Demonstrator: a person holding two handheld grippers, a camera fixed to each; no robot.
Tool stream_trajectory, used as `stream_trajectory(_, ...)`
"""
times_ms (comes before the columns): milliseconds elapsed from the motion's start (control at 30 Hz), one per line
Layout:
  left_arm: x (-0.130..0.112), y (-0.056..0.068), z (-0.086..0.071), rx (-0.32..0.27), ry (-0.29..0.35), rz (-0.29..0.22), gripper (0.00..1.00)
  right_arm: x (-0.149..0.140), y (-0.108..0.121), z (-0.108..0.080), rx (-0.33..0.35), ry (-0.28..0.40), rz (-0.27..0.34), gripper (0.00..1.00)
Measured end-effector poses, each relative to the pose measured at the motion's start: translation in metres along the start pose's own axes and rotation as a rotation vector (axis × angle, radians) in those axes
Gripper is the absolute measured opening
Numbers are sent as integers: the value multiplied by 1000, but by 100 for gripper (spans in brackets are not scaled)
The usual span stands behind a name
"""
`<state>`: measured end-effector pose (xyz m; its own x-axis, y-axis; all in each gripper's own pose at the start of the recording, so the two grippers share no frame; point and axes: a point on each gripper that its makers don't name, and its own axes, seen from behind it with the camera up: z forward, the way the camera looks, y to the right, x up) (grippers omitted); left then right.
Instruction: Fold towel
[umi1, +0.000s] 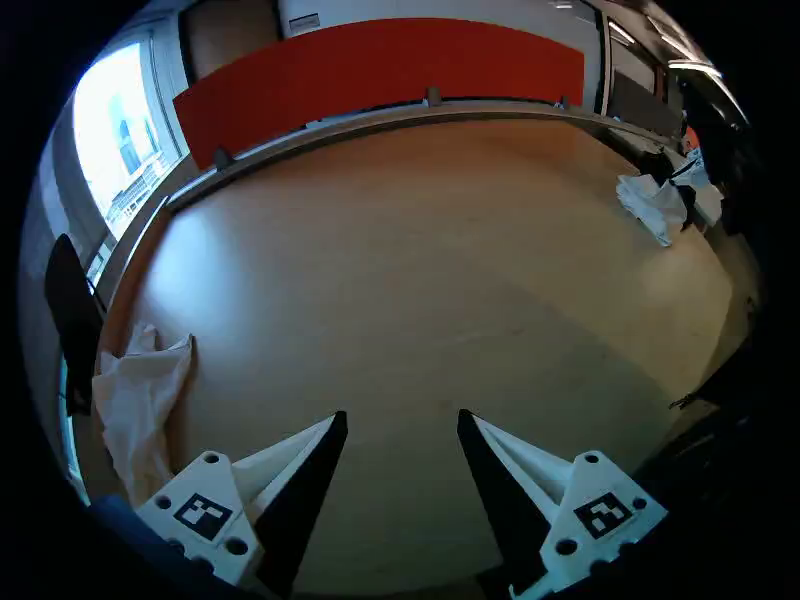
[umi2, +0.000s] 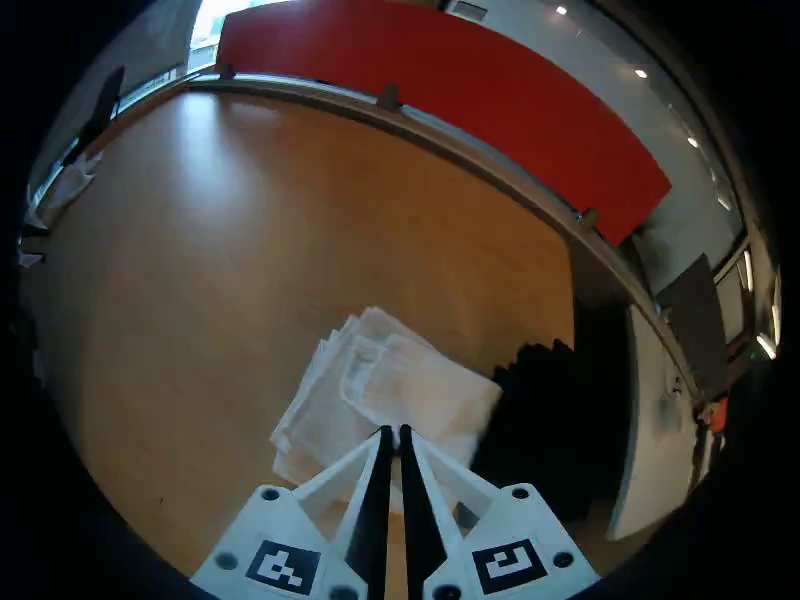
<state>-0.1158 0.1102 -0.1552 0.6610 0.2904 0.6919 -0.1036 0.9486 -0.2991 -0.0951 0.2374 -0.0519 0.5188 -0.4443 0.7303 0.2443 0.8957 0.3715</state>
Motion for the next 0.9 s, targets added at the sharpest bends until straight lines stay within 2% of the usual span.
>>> stream_trajectory(467,4,0,-1,-3,12,4,81,29,39,-13,-62,41,15,6)
stream_trajectory(700,4,-1,-2,-1,12,4,81,37,41,-14,-66,52,12,6)
stream_trajectory(900,3,-2,-3,2,12,3,81,34,31,-11,-49,48,6,6)
